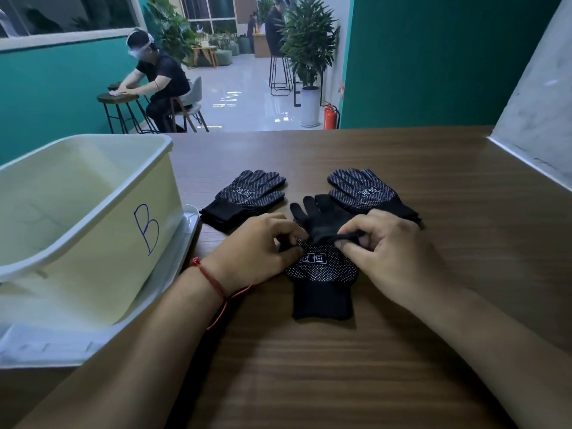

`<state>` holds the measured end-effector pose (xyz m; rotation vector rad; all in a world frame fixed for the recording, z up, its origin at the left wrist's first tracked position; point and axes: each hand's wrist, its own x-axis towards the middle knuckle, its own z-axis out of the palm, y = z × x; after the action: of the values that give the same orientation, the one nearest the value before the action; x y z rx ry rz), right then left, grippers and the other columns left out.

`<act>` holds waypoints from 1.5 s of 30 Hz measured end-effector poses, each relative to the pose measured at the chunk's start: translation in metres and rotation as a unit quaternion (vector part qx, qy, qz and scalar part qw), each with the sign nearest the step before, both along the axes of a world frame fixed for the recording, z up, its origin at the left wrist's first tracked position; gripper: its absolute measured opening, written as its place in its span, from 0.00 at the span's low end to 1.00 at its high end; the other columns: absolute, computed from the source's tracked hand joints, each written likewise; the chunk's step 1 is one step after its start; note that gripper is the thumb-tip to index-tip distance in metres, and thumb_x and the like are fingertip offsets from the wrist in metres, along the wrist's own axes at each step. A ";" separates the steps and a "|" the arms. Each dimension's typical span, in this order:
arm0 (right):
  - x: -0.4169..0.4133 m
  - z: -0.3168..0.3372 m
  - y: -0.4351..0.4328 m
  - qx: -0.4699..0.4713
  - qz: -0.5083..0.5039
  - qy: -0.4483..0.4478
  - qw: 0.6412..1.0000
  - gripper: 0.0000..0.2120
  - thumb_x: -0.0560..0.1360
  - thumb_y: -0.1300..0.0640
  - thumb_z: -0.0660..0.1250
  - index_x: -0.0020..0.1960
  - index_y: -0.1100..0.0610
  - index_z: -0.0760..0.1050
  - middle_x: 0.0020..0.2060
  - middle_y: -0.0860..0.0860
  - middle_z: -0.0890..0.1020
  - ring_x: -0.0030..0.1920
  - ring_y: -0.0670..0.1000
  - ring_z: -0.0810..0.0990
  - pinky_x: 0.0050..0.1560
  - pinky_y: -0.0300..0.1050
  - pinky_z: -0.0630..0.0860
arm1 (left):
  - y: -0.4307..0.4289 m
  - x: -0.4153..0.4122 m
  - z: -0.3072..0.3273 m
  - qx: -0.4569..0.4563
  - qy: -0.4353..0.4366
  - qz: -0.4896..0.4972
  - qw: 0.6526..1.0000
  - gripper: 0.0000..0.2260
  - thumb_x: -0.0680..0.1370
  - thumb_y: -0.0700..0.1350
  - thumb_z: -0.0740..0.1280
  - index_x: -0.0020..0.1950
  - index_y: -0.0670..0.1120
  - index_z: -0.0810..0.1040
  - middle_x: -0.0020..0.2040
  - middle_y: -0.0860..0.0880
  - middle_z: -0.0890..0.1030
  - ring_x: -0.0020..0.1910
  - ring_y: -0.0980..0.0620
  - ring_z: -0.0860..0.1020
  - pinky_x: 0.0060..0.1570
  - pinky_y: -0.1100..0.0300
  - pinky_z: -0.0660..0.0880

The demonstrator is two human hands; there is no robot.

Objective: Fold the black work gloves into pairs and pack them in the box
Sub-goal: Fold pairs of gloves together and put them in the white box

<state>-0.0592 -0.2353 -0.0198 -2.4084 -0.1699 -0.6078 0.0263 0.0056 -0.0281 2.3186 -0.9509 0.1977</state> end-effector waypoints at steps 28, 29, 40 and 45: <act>-0.002 0.002 -0.011 -0.046 0.292 0.106 0.949 0.11 0.81 0.55 0.74 0.62 0.45 0.84 0.62 0.37 0.84 0.65 0.39 0.81 0.66 0.46 0.79 | 0.011 0.003 0.000 0.059 -0.018 0.032 0.998 0.14 0.75 0.48 0.70 0.59 0.60 0.77 0.52 0.56 0.78 0.50 0.52 0.79 0.54 0.51 0.78; -0.002 0.002 -0.011 -0.045 0.291 0.113 0.949 0.11 0.80 0.56 0.74 0.61 0.44 0.84 0.62 0.37 0.84 0.65 0.40 0.81 0.66 0.46 0.79 | 0.012 0.004 0.000 0.056 -0.022 0.032 0.998 0.12 0.76 0.46 0.71 0.56 0.59 0.78 0.51 0.55 0.78 0.49 0.53 0.78 0.52 0.53 0.77; -0.002 0.002 -0.013 -0.057 0.314 0.080 0.944 0.14 0.74 0.66 0.77 0.56 0.52 0.87 0.60 0.41 0.87 0.64 0.40 0.82 0.65 0.46 0.79 | 0.015 0.002 0.005 0.061 -0.016 0.045 0.997 0.07 0.73 0.41 0.72 0.48 0.53 0.79 0.48 0.56 0.78 0.40 0.63 0.76 0.43 0.71 0.67; -0.002 0.001 -0.014 -0.062 0.312 0.066 0.946 0.14 0.73 0.65 0.79 0.55 0.53 0.88 0.59 0.42 0.87 0.64 0.40 0.82 0.64 0.44 0.80 | 0.017 0.005 0.004 0.063 -0.017 0.051 0.997 0.08 0.73 0.41 0.71 0.46 0.52 0.75 0.44 0.57 0.79 0.40 0.61 0.76 0.43 0.68 0.68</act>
<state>-0.0612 -0.2489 -0.0185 -2.3137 -0.8942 -0.1425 0.0312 0.0225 -0.0240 2.4890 -0.8858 0.2240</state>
